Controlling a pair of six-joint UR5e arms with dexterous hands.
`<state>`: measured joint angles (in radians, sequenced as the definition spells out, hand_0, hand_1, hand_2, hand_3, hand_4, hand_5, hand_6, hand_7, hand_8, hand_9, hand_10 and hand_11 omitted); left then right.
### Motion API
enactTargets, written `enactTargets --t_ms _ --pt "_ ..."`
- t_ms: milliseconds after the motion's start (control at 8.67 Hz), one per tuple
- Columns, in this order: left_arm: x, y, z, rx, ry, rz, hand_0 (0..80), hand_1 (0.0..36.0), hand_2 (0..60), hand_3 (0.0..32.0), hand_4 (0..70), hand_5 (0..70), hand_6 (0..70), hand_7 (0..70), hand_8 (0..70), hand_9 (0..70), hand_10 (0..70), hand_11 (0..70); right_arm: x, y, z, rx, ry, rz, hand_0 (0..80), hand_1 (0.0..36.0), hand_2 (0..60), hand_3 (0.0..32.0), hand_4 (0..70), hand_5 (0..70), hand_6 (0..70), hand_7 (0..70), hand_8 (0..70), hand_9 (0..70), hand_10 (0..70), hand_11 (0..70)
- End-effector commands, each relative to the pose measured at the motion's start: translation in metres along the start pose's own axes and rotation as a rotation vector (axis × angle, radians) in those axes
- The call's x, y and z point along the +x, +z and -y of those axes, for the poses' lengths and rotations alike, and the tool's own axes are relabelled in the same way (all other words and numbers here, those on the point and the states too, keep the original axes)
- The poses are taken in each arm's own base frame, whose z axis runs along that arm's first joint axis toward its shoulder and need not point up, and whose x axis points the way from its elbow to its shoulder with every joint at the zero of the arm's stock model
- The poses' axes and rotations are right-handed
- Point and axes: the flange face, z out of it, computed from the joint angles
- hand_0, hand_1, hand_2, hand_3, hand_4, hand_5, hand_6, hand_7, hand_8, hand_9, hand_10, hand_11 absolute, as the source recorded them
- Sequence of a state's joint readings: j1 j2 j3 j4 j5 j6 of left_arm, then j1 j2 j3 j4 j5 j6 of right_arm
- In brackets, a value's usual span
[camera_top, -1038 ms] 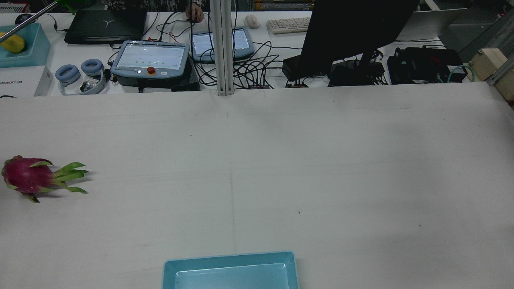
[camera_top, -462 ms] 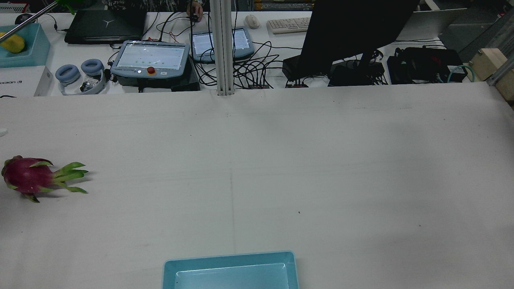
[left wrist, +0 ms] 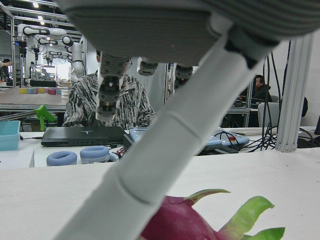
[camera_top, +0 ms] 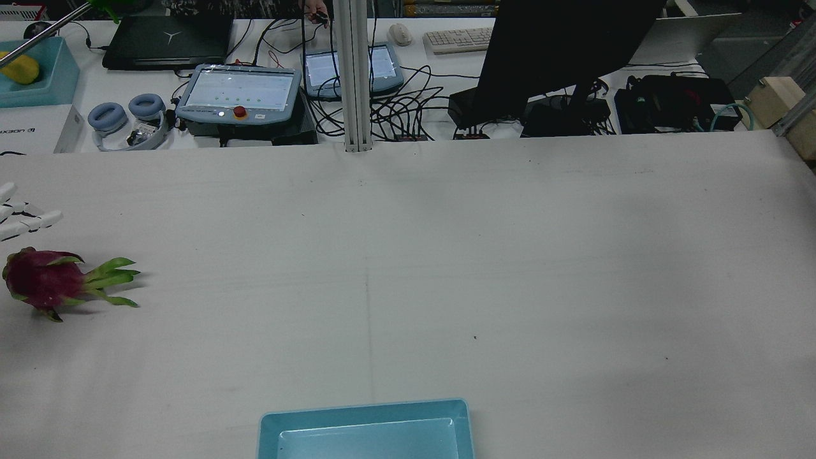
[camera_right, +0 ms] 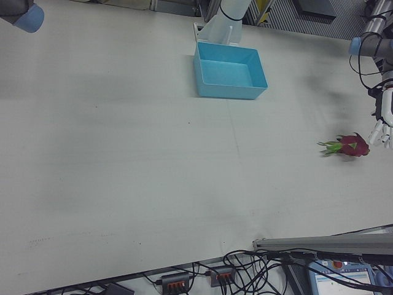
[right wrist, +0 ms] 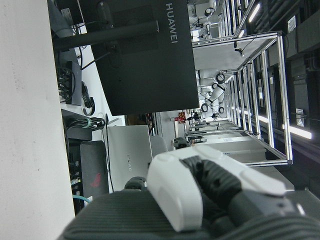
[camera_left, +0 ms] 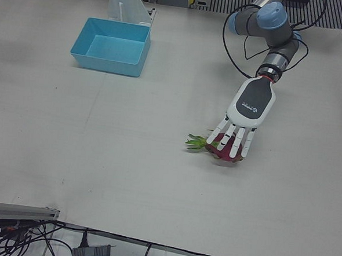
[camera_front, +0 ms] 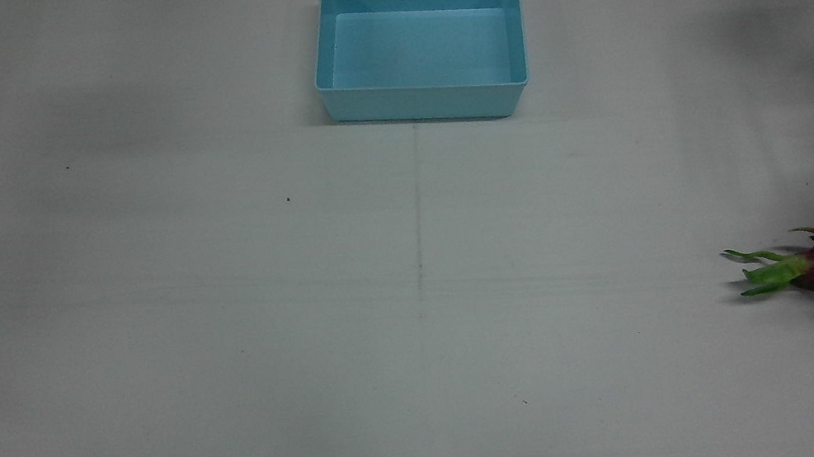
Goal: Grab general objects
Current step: 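Move the left hand down toward the pink dragon fruit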
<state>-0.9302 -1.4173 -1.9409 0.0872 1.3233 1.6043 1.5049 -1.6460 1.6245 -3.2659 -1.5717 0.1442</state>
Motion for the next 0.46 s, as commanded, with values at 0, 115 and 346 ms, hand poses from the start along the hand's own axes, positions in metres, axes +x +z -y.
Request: enactTargets --t_ms 0,115,346 --pt "-0.027 0.019 -0.002 0.049 0.007 0.027 80.0 36.0 60.0 19.0 5.4 0.0 0.0 28.3 0.0 4.2 0.0 0.0 0.0 0.0 0.0 0.0 0.0 -0.001 0.0 0.0 0.0 0.0 0.0 0.0 0.0 0.0 0.0 0.0 0.0 0.0" --pt "-0.034 0.024 -0.004 0.048 0.01 0.036 80.0 36.0 60.0 19.0 4.6 0.0 0.0 27.6 0.0 4.1 0.0 0.0 0.0 0.0 0.0 0.0 0.0 -0.001 0.0 0.0 0.0 0.0 0.0 0.0 0.0 0.0 0.0 0.0 0.0 0.0" --pt "-0.029 0.033 -0.006 0.048 0.017 0.035 80.0 36.0 60.0 19.0 4.8 0.0 0.0 28.7 0.0 4.3 0.0 0.0 0.0 0.0 0.0 0.0 0.0 -0.001 0.0 0.0 0.0 0.0 0.0 0.0 0.0 0.0 0.0 0.0 0.0 0.0"
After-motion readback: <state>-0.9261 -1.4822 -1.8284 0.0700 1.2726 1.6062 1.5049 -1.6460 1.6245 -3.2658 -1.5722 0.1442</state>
